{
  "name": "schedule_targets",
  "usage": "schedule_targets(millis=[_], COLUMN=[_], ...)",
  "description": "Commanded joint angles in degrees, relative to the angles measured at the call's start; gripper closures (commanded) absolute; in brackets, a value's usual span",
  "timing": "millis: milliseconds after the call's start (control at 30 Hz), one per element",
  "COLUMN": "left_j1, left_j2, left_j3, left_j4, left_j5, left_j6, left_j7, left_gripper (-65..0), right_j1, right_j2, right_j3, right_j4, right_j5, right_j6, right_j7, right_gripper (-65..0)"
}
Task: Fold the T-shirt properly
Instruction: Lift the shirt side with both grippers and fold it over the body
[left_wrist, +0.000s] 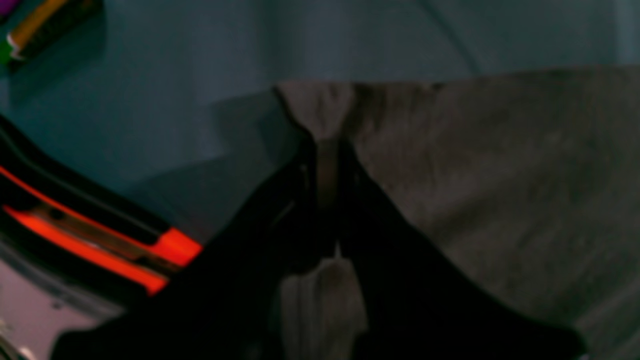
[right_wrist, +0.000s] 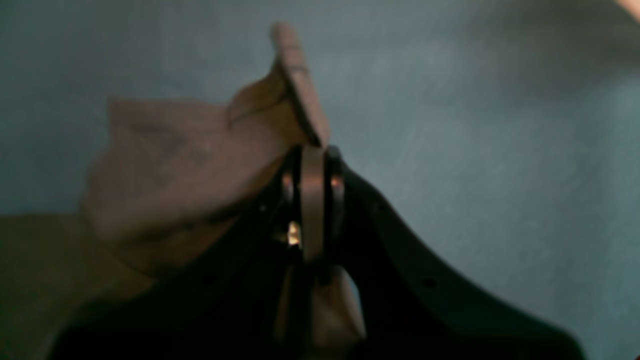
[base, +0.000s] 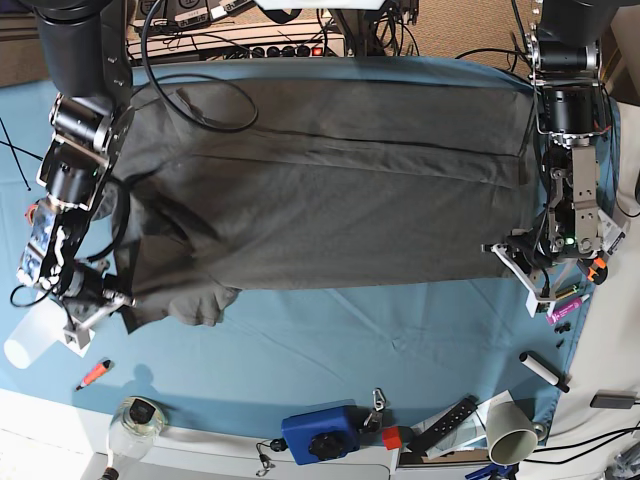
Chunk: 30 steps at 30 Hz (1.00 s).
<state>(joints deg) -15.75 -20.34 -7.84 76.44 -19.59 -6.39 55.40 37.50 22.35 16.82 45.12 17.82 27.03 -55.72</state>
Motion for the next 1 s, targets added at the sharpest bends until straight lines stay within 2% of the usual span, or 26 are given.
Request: schedule_targets(millis=[0,300,467,600,667,800,967], left_j1=[-1.4,-2.1,-3.7,-4.2,-4.1,-4.1,-4.0], left_j2=[-0.8,-1.1,-1.1,-1.3,-1.3,-1.4,-2.6], left_j3=[-0.2,-0.2,-0.2,-0.2,-0.7,-3.5,-8.5], left_j4=[1.9,4.7,4.8,4.9,4.9,4.9,4.9], left_j5=[-0.2,-0.2,-0.3,-3.8,-4.9,-6.7,-12.4], left_j6=[0.0,0.0,0.0,-0.1,-1.3,-1.8,-5.0], left_j7=[-0.4,1.7,4.5,7.6,9.0,10.5,12.2], left_gripper=[0.0,0.0,0.0,0.0,0.0,0.0,0.0], right_j1=[2.3,3.8,3.8,3.4,3.3,3.0,2.8], right_j2=[1.1,1.1,1.1,1.2,1.2,1.1,1.2], right_j3=[0.1,0.1,0.1,0.1,0.1,0.1,0.1], right_j4=[1.0,2.1,7.7,14.3,16.7,17.1,17.1], right_j5=[0.4,1.2,5.9,6.8,6.8,8.2,12.0], right_j6=[0.1,0.1,0.2,0.2,0.2,0.2,0.2], right_j7=[0.7,-0.7,-6.9,-11.4,-12.9,-15.2,-19.6], right_gripper=[0.0,0.0,0.0,0.0,0.0,0.0,0.0])
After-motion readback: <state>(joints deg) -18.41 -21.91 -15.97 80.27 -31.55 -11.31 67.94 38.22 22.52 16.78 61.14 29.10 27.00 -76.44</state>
